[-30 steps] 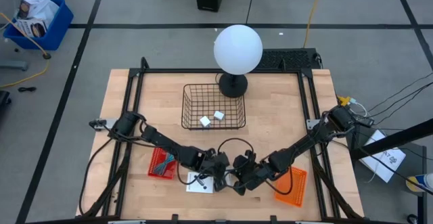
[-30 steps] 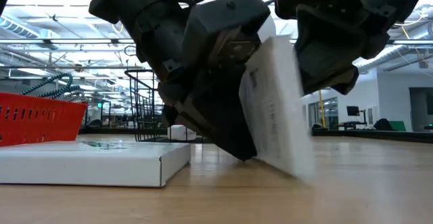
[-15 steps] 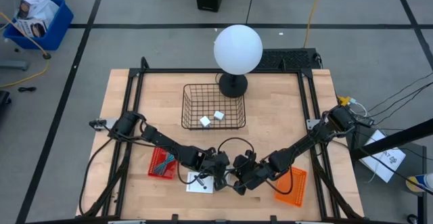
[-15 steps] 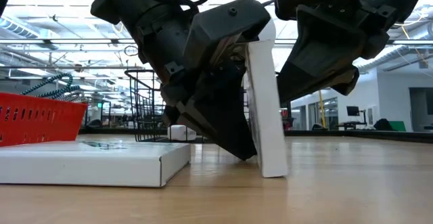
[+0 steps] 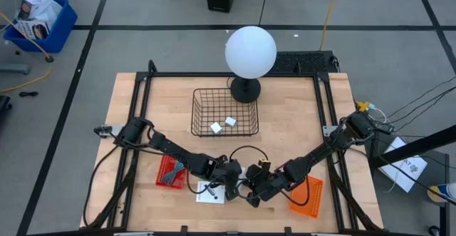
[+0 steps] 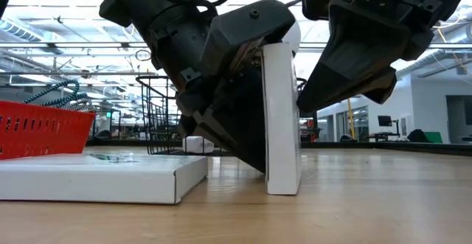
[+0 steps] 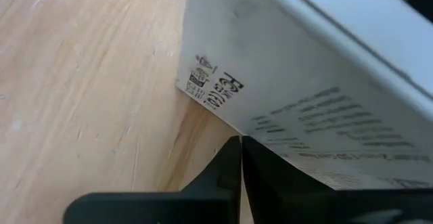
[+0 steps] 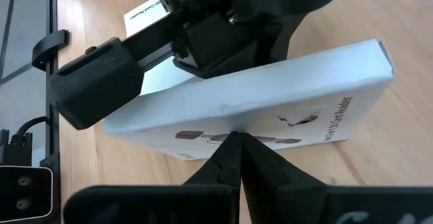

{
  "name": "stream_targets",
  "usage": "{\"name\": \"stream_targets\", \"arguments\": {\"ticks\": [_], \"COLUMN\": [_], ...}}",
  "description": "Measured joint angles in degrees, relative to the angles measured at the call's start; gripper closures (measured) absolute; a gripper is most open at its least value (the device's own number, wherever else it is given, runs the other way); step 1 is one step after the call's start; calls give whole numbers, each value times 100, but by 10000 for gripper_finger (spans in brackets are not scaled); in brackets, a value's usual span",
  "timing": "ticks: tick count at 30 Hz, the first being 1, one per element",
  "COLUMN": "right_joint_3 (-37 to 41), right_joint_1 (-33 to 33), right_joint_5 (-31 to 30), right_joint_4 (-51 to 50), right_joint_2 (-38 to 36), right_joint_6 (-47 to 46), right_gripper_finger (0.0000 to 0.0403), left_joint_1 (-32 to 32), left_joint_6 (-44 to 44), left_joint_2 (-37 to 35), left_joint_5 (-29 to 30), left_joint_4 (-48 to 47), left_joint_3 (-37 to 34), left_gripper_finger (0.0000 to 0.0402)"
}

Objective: Pick and place items into bin
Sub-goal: Put the right white card reader box into the orange basket

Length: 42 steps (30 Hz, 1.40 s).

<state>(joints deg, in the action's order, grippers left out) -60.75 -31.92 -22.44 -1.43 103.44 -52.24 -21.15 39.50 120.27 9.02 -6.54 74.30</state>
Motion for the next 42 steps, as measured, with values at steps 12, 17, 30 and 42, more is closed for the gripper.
{"name": "stream_targets", "arguments": {"ticks": [12,17,30,42], "right_joint_3": [-2,-4,-11,-11], "right_joint_1": [-7,-29,-243,-225], "right_joint_5": [17,20,-156,265], "right_joint_4": [-5,-9,-409,-581], "right_joint_2": [-2,-4,-314,-332], "right_joint_6": [-47,-45,-151,-42], "right_gripper_finger": [403,403,403,403], "left_joint_1": [1,0,7,2], "left_joint_6": [-36,-82,-205,-203], "left_joint_2": [0,0,0,-139], "left_joint_5": [0,-5,-247,-325], "left_joint_4": [-3,-48,-202,-824], "left_joint_3": [-4,-4,0,2], "left_gripper_finger": [387,375,395,379]}}
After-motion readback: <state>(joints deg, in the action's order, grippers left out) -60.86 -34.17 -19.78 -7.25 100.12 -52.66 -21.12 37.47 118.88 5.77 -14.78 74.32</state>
